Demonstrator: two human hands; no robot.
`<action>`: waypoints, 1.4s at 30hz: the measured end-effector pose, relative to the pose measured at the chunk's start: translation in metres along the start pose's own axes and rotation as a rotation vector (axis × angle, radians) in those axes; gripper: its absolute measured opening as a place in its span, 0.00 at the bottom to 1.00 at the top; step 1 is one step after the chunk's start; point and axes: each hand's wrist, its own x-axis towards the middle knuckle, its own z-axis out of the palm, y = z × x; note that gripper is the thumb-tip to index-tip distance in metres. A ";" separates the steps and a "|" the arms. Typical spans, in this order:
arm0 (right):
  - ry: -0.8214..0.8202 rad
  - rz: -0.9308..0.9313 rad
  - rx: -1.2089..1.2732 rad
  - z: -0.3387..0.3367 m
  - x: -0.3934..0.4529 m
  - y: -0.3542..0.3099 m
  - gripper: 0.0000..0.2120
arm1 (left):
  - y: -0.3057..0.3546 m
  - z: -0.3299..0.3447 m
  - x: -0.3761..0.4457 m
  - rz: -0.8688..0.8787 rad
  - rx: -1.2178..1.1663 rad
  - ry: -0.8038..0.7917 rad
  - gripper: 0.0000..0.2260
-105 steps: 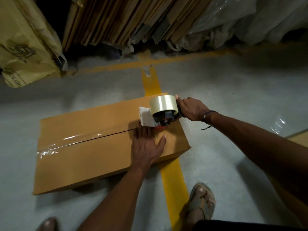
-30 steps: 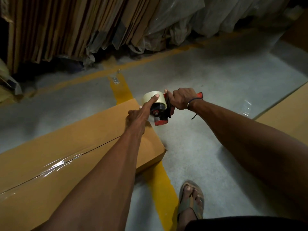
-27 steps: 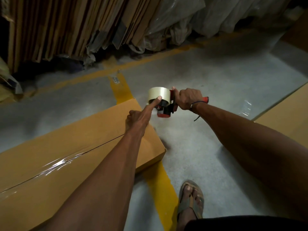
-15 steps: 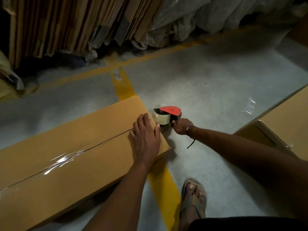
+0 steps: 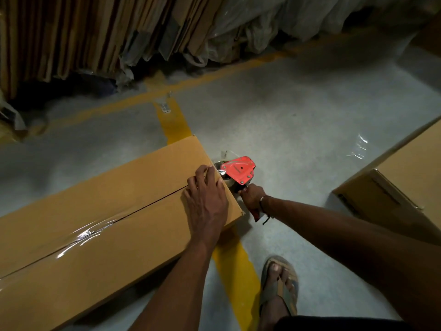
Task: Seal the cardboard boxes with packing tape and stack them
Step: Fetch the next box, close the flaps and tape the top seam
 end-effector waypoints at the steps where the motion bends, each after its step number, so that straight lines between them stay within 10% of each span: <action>1: -0.009 0.008 0.014 0.000 0.001 0.000 0.18 | 0.000 0.001 0.000 -0.006 0.000 -0.002 0.17; 9: 0.000 0.120 0.333 -0.018 -0.007 0.005 0.10 | -0.001 0.000 0.001 -0.008 0.003 -0.003 0.17; 13: 0.219 0.109 0.763 -0.024 -0.008 0.001 0.25 | -0.001 -0.002 0.000 -0.010 -0.022 0.005 0.16; 17: -0.240 -0.103 1.172 -0.050 -0.034 -0.033 0.20 | 0.000 -0.003 -0.001 -0.012 -0.033 0.003 0.17; 33: -0.082 -0.115 0.963 -0.016 -0.019 -0.064 0.22 | 0.001 -0.003 -0.001 -0.008 -0.060 0.004 0.17; 38: 0.248 -0.131 0.678 -0.026 -0.019 -0.070 0.05 | 0.001 -0.004 -0.002 -0.037 -0.141 0.000 0.18; 42: 0.540 -0.559 0.318 -0.038 -0.035 -0.090 0.05 | -0.003 -0.012 -0.003 -0.007 -0.240 -0.045 0.24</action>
